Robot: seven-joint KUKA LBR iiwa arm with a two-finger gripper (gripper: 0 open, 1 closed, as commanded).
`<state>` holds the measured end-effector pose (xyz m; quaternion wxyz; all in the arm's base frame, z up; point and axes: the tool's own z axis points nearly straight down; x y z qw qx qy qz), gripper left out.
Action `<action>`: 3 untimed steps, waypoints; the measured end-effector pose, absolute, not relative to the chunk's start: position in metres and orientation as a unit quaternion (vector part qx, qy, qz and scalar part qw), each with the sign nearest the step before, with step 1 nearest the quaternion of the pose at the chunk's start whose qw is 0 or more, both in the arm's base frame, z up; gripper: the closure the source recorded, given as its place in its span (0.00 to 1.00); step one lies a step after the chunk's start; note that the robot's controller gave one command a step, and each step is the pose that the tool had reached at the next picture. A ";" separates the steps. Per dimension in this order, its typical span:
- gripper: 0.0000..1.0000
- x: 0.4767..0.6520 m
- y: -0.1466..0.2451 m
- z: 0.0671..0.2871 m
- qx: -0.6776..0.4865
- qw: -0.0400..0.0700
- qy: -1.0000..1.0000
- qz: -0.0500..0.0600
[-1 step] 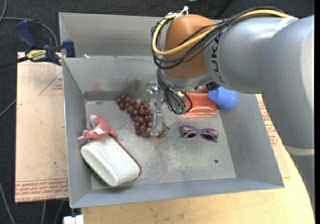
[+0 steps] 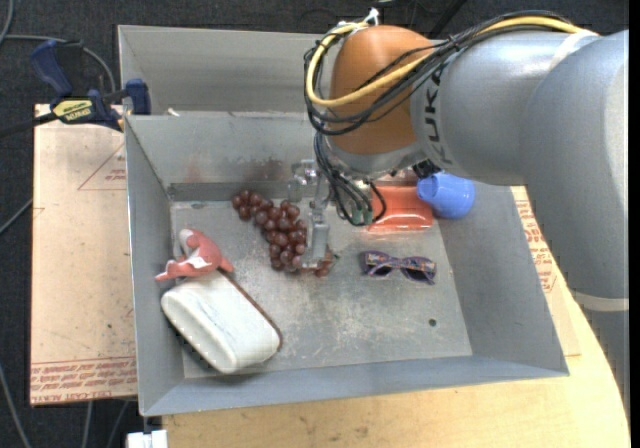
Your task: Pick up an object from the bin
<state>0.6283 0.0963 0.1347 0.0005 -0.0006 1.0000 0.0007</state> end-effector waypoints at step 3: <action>0.00 0.631 0.102 0.119 0.095 0.004 0.995 0.002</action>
Offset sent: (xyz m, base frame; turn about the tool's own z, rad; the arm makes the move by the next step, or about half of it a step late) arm -0.0044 0.0074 -0.0012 0.1505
